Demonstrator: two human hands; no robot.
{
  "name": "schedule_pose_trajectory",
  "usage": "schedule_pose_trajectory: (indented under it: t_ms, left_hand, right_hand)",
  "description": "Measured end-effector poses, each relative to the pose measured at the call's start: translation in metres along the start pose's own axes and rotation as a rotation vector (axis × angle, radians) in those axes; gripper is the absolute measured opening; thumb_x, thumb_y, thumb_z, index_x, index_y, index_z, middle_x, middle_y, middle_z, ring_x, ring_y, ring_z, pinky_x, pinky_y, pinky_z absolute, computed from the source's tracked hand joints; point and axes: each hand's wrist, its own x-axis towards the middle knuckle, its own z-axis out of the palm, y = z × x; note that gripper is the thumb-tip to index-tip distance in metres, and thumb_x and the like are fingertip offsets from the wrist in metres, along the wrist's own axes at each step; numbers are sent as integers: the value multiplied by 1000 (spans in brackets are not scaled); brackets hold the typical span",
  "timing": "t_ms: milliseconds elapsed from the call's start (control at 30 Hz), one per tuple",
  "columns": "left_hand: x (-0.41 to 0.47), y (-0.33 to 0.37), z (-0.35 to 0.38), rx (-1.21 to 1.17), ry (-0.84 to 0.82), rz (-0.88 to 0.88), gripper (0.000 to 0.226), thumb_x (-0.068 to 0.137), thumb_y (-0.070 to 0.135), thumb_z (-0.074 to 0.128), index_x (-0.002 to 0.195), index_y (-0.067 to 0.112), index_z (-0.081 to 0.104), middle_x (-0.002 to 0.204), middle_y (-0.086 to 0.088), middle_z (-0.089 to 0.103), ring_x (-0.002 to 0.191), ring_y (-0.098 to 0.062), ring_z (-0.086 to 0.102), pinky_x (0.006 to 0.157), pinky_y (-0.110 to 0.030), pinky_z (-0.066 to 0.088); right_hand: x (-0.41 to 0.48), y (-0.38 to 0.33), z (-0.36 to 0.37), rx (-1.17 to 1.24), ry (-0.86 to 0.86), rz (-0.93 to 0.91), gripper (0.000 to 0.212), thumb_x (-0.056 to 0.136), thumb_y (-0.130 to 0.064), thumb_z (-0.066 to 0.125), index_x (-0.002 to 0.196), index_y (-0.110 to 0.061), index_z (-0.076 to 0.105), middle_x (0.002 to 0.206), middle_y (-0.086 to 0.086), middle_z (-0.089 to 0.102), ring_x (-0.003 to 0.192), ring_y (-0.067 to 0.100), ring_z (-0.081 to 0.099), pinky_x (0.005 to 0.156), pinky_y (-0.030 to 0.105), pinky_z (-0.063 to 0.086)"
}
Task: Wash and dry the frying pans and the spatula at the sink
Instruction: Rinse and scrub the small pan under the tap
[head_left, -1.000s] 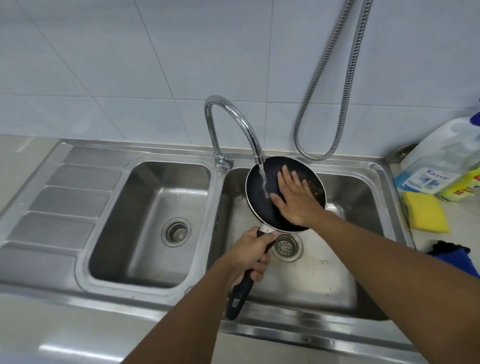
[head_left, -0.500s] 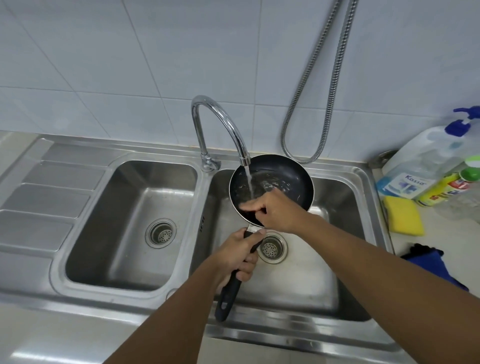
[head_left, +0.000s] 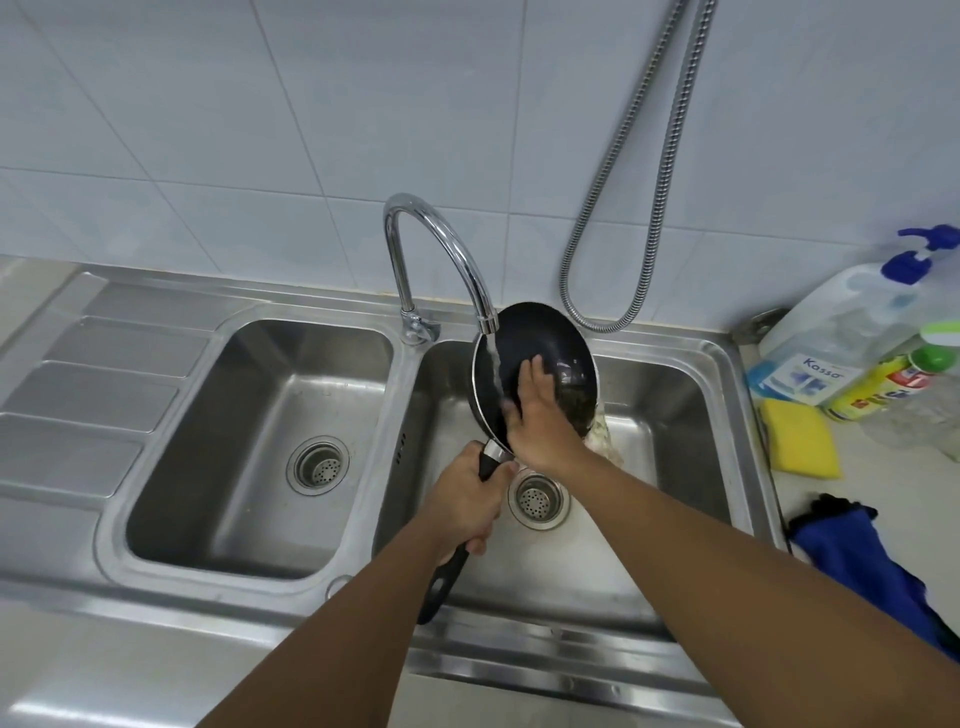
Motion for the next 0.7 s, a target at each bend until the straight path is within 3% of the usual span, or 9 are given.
schedule_pose_trajectory:
  t_ms: [133,200,300,333,400,433,533,633,700]
  left_hand:
    - [1,-1,-5,85,122,56,21,106,38,52,114,19,51,77,-5,55,44,-10,45,37,-23,39]
    - [0,-1,-6,135,177,71,22,106,37,51,118,18,49,83,-6,58,52,-14,51,37,-24,43]
    - [-2,-1,0,169,214,87,23,107,35,50,120,16,47,83,-7,58,58,-16,54,37,-26,45]
    - [-3,-1,1,159,215,86,23,107,34,49,120,15,46,83,-6,58,58,-16,53,36,-25,43]
    - [-4,-1,-1,121,204,74,23,107,34,50,119,15,47,82,-6,56,57,-15,52,36,-23,41]
    - [-5,-1,-4,108,196,66,23,107,35,50,117,15,47,82,-7,56,55,-15,50,36,-22,40]
    - [-7,-5,-11,87,169,33,23,106,39,51,112,17,48,82,-6,54,50,-14,47,38,-23,40]
    - [-10,-8,-11,75,137,30,22,106,38,51,112,17,49,81,-6,53,48,-12,46,39,-23,40]
    - [-10,-8,-11,72,142,32,20,107,36,51,110,17,49,81,-6,54,47,-12,46,39,-24,40]
  right_hand:
    - [-23,14,16,29,6,-128,49,107,-29,37,155,-22,36,167,2,21,151,24,26,122,31,18]
    - [-31,21,20,62,84,-207,39,105,-25,43,139,-20,60,155,-1,46,139,19,47,117,26,33]
    - [-36,20,18,153,149,-271,30,103,-19,49,124,-20,71,132,-9,66,114,4,62,102,18,48]
    - [-37,18,16,181,136,-266,29,103,-20,51,124,-22,71,130,-11,67,112,-1,61,100,16,48]
    - [-34,22,13,131,63,-249,32,104,-29,50,130,-24,67,140,-12,60,127,0,52,103,8,40]
    - [-31,27,12,40,28,-246,38,104,-37,46,137,-26,62,148,-12,52,137,6,45,109,12,35]
    - [-17,46,3,-274,-3,-209,56,104,-52,31,154,-26,36,163,-4,30,148,24,28,122,41,26]
    - [-11,44,5,-471,-19,-176,61,106,-45,23,159,-14,21,168,6,15,154,24,13,126,42,9]
    - [-16,37,11,-428,-51,-172,55,106,-38,25,155,-13,35,165,5,25,152,22,20,126,43,8]
